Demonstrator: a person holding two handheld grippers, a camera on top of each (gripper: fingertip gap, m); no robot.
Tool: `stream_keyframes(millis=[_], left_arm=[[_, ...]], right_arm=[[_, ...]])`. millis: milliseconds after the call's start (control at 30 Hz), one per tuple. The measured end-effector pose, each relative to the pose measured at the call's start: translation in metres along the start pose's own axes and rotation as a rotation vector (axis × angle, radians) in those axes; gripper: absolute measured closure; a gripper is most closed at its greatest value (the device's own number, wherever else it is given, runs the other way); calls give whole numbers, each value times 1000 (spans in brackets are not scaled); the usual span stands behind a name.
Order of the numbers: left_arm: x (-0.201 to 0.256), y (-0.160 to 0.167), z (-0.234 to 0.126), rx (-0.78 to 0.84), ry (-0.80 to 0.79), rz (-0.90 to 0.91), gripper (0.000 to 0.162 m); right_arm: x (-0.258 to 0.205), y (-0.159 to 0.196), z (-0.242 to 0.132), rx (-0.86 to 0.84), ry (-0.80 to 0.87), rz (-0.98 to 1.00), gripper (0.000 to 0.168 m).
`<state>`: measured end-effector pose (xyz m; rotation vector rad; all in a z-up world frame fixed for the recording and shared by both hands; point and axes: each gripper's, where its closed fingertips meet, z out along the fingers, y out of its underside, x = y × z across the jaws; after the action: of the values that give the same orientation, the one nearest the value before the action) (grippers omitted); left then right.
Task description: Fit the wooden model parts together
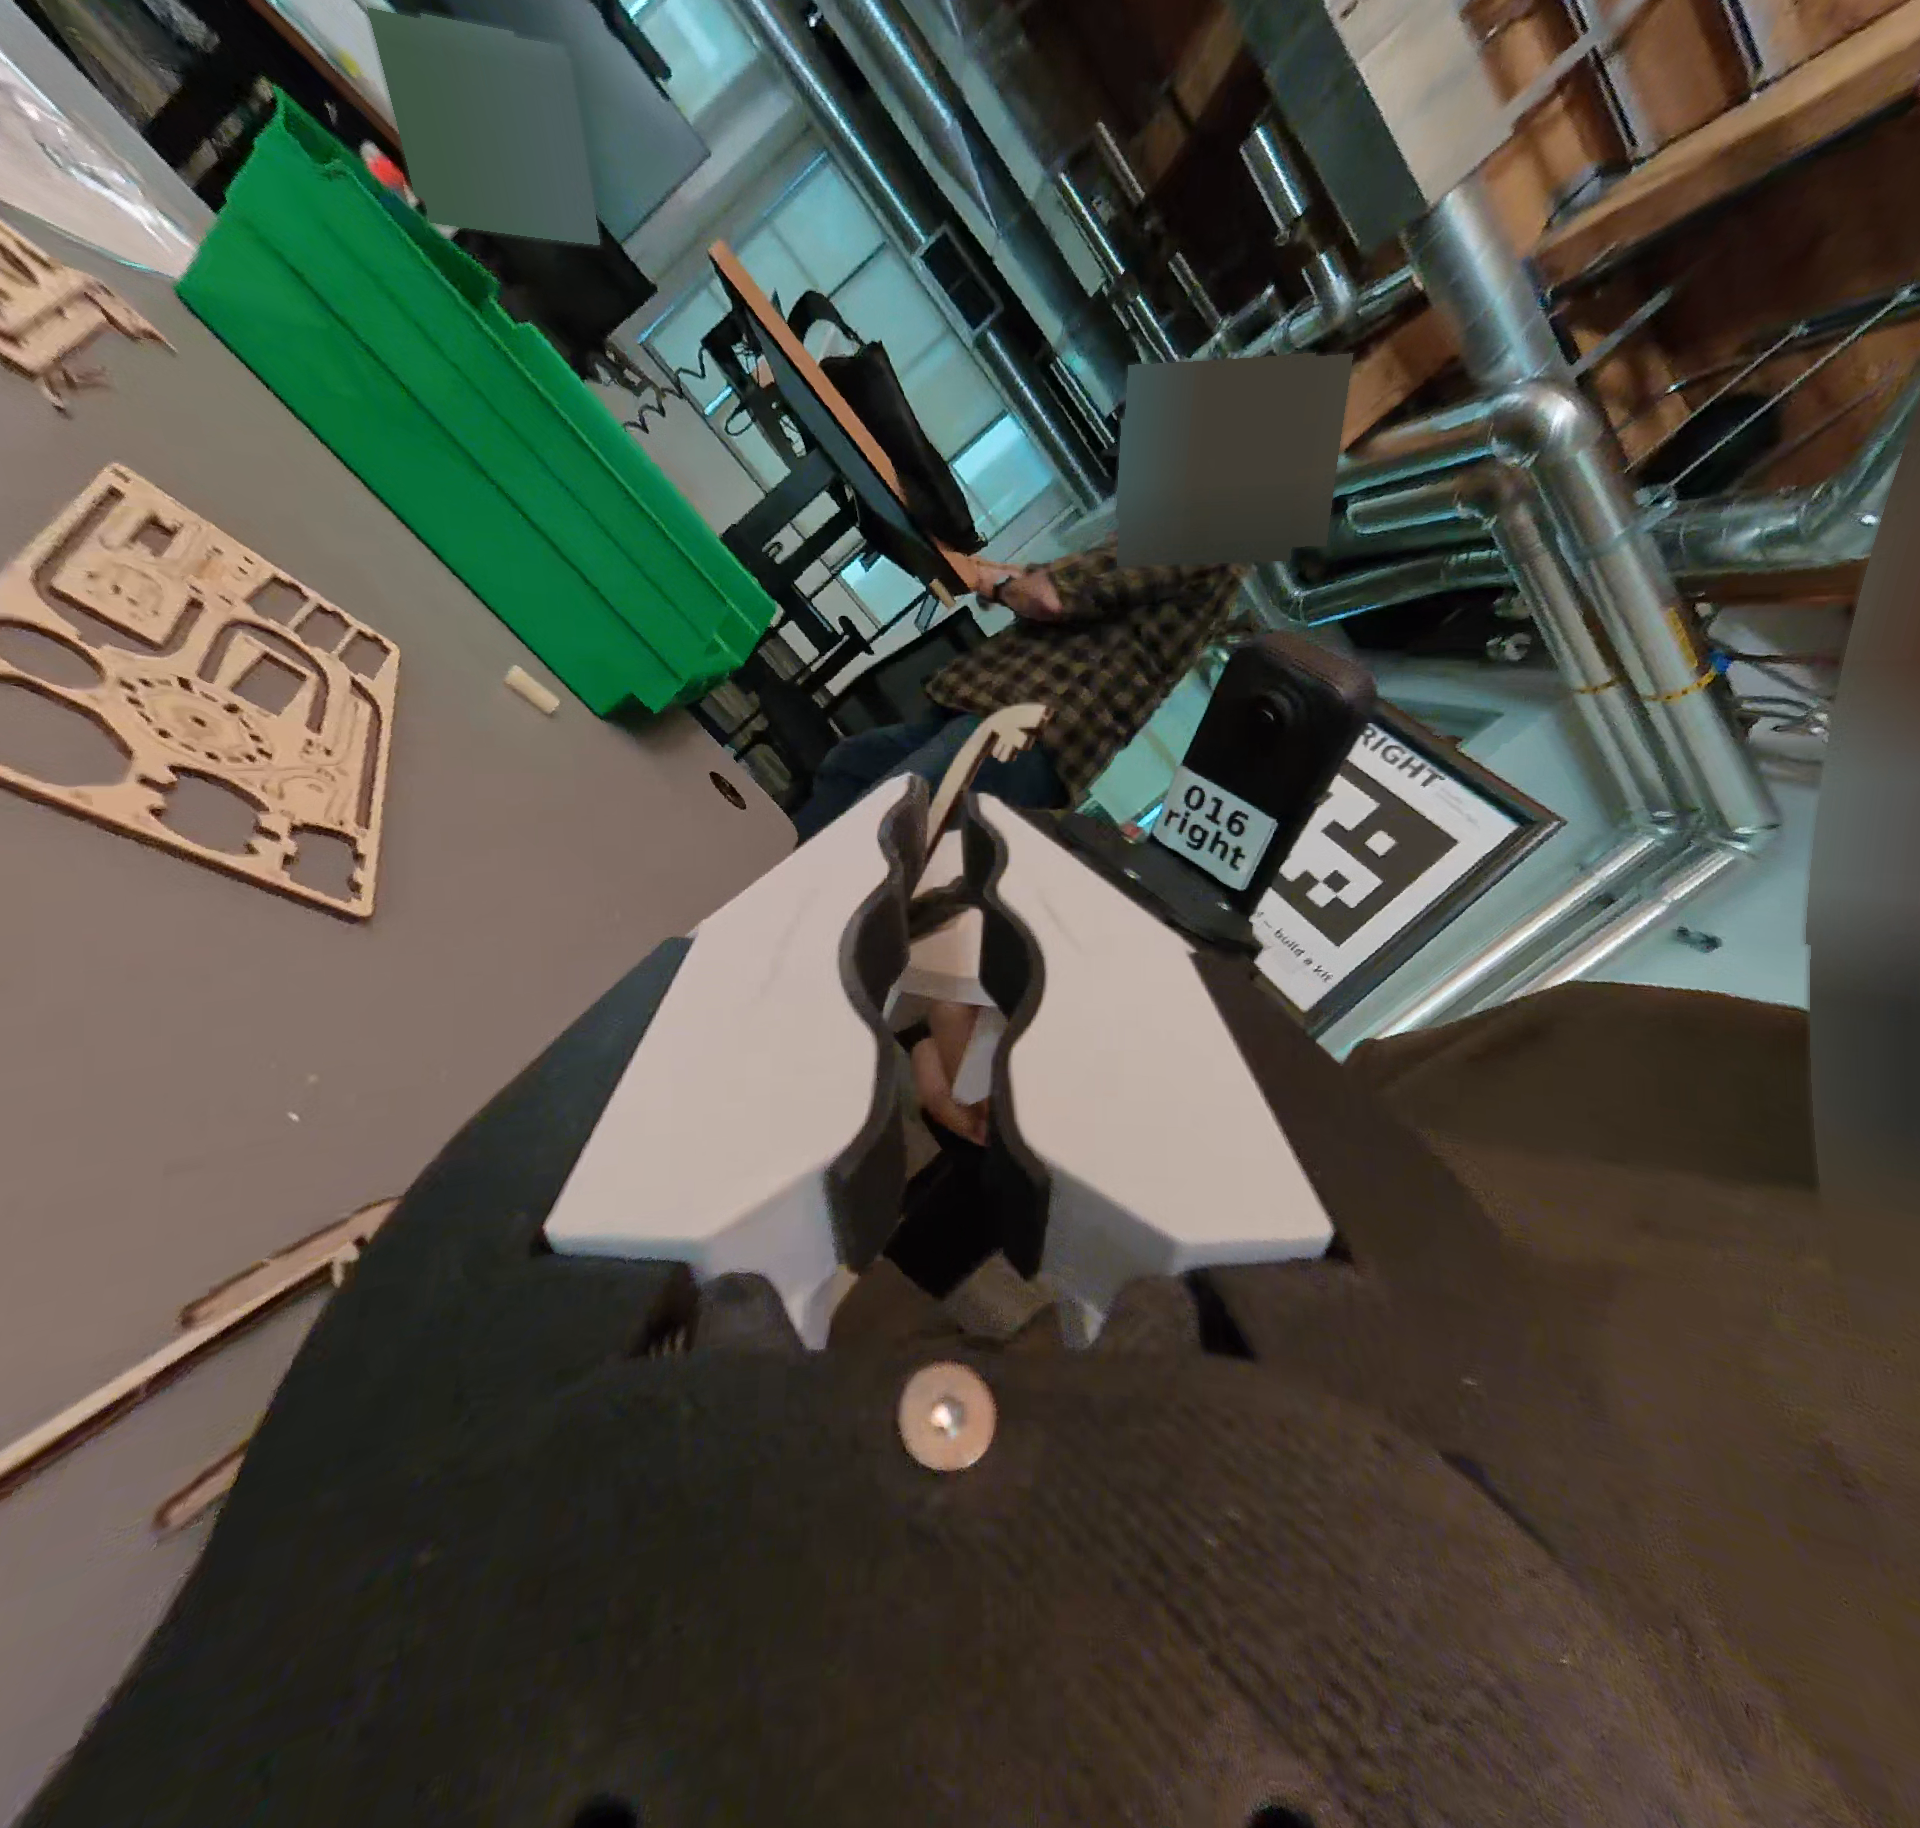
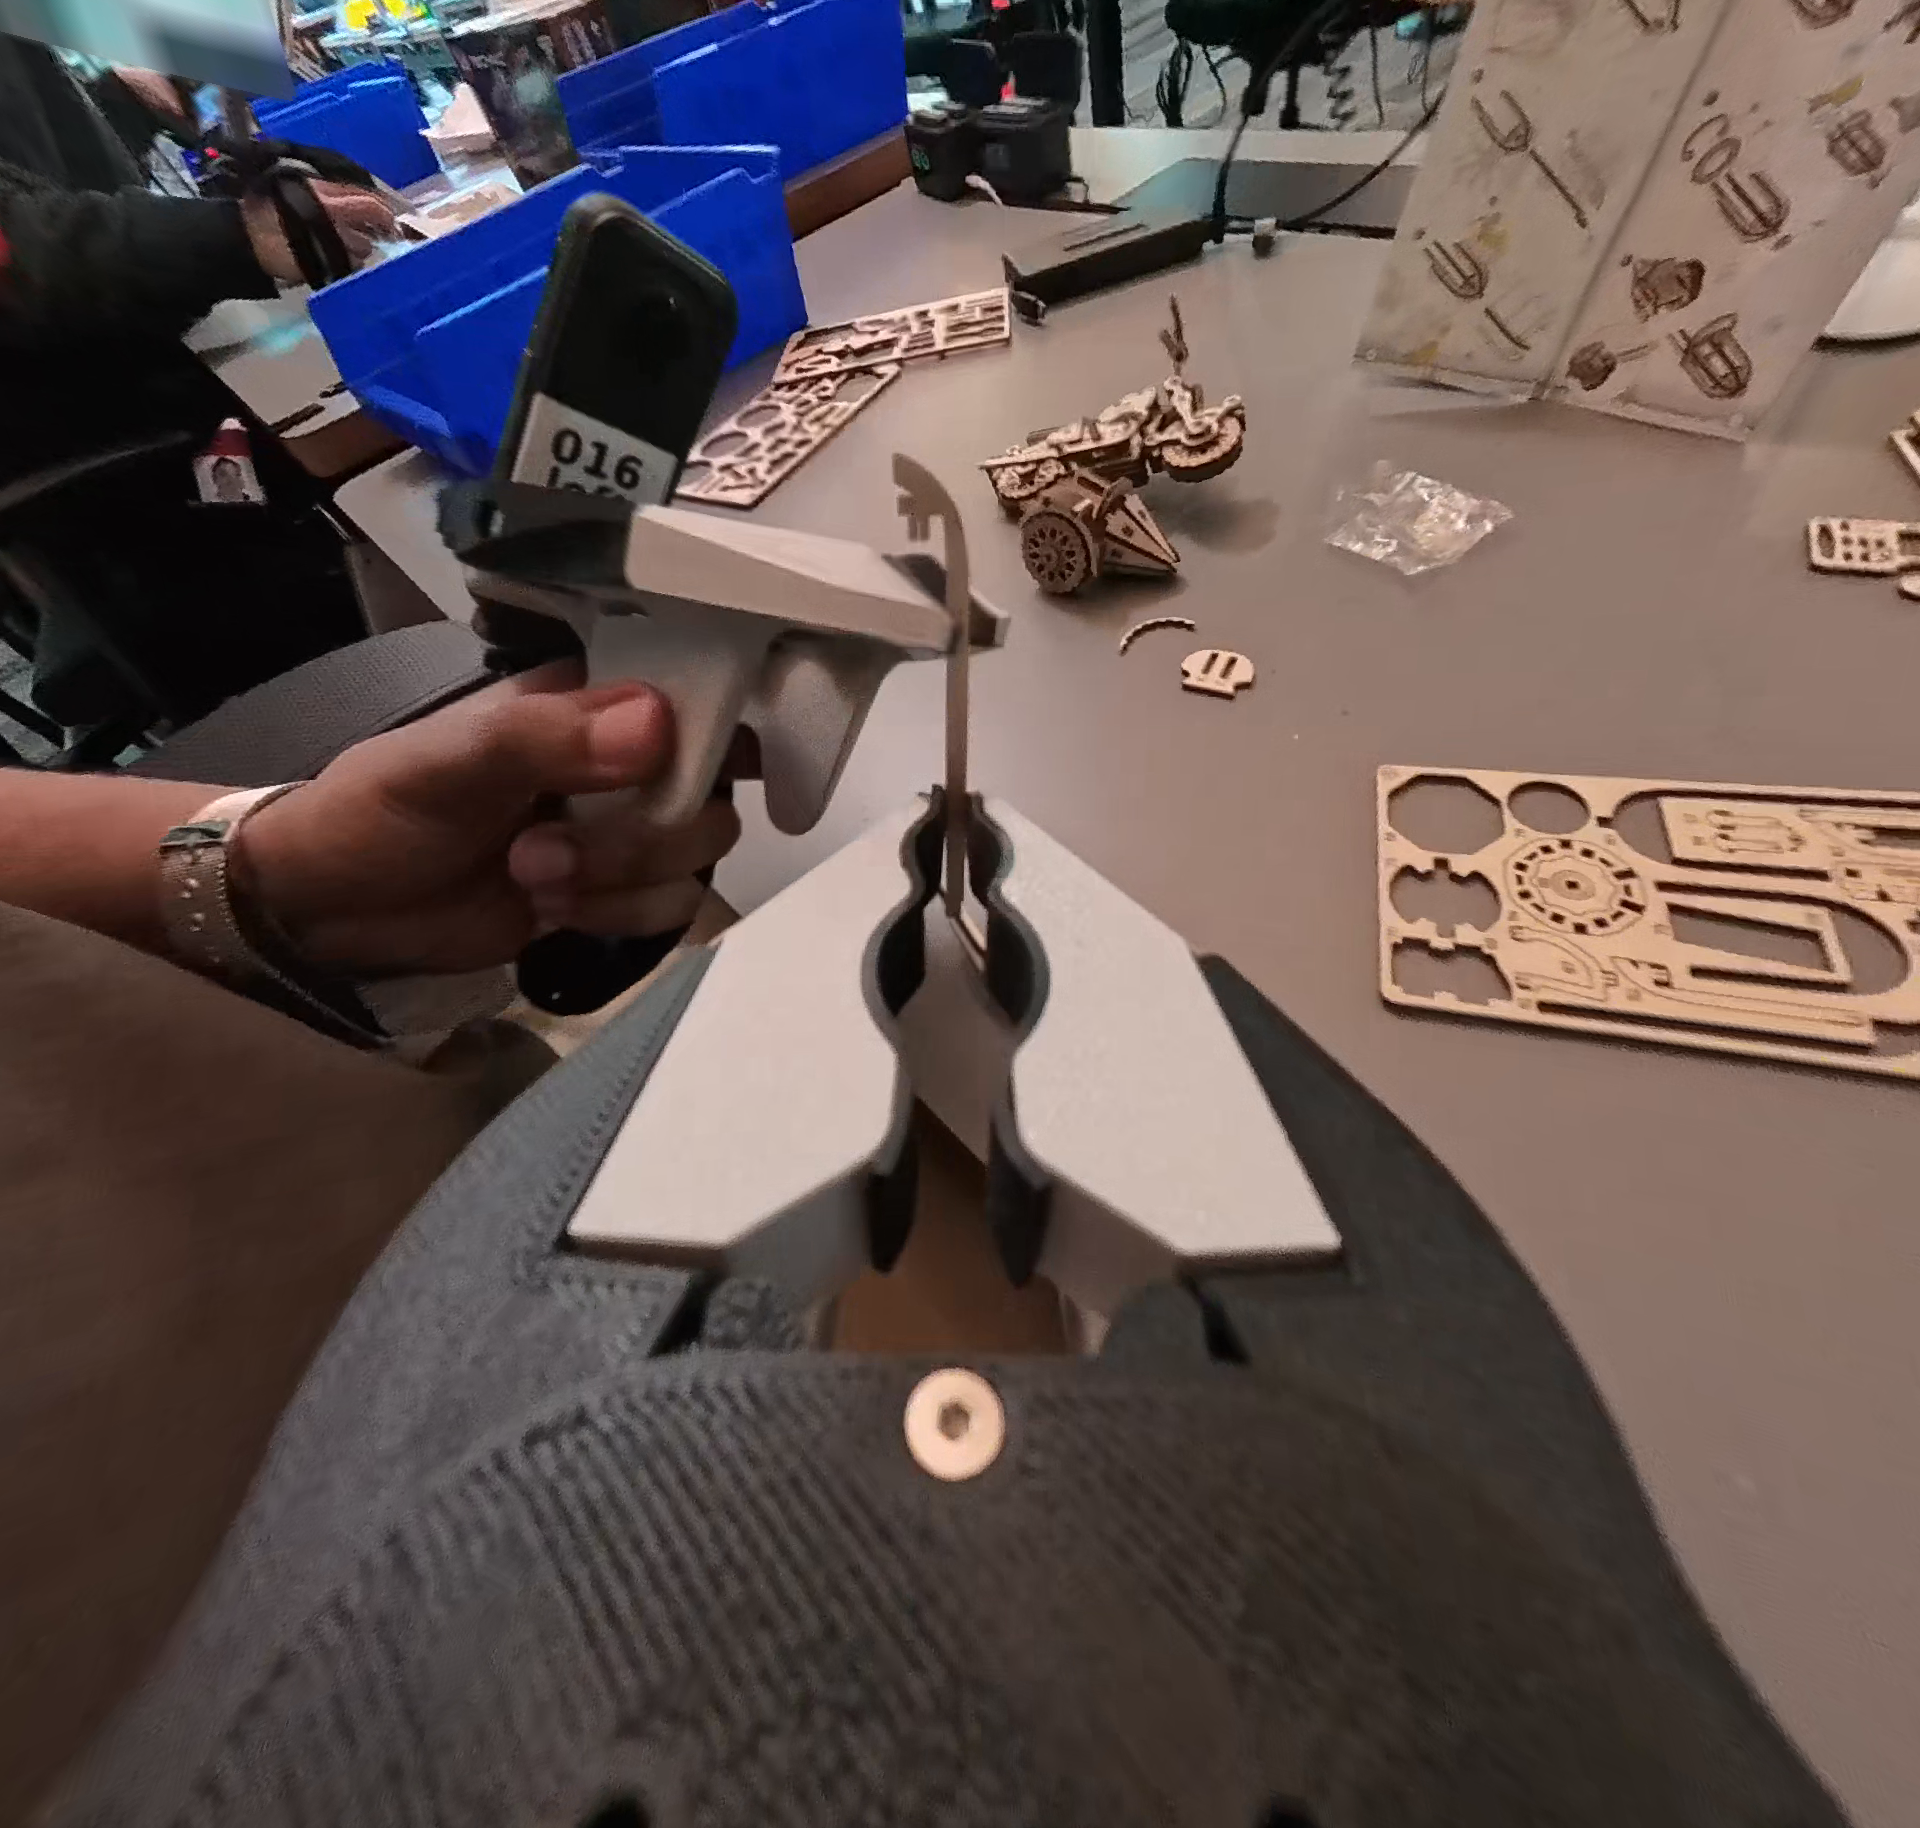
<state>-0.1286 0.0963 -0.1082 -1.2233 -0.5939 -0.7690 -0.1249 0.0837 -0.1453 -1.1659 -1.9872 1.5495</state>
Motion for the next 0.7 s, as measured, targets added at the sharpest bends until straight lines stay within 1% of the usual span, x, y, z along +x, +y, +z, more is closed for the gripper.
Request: stream_keyframes(millis=[33,133,200,300,367,433,533,600,633,700], left_arm=[[1,-2,-2,5,-6,24,158],[3,-7,-5,10,-28,87,160],[4,-4,-5,-26,-34,123,160],[2,-1,-5,-86,-46,159,159],[0,4,-7,-158,-43,167,160],[-4,15,-9,-277,-36,166,159],[-9,42,-17,-505,-20,152,159],[-11,62,-26,-660,4,167,159],[-11,72,-31,-734,19,179,159],[-6,91,-42,-867,67,176,159]], right_arm=[[-2,-2,0,12,-1,-10,165],[-10,-7,-1,47,-27,-38,164],[-18,-6,-1,46,-80,-58,163],[-23,4,-3,-25,-143,-127,134],[-20,5,-8,-44,-159,-171,115],[-12,-2,-18,-12,-150,-224,109],[-3,-7,-30,31,-167,-295,110],[-4,2,-33,-16,-227,-317,105],[-9,6,-34,-31,-271,-332,114],[-26,17,-39,-61,-392,-367,143]])
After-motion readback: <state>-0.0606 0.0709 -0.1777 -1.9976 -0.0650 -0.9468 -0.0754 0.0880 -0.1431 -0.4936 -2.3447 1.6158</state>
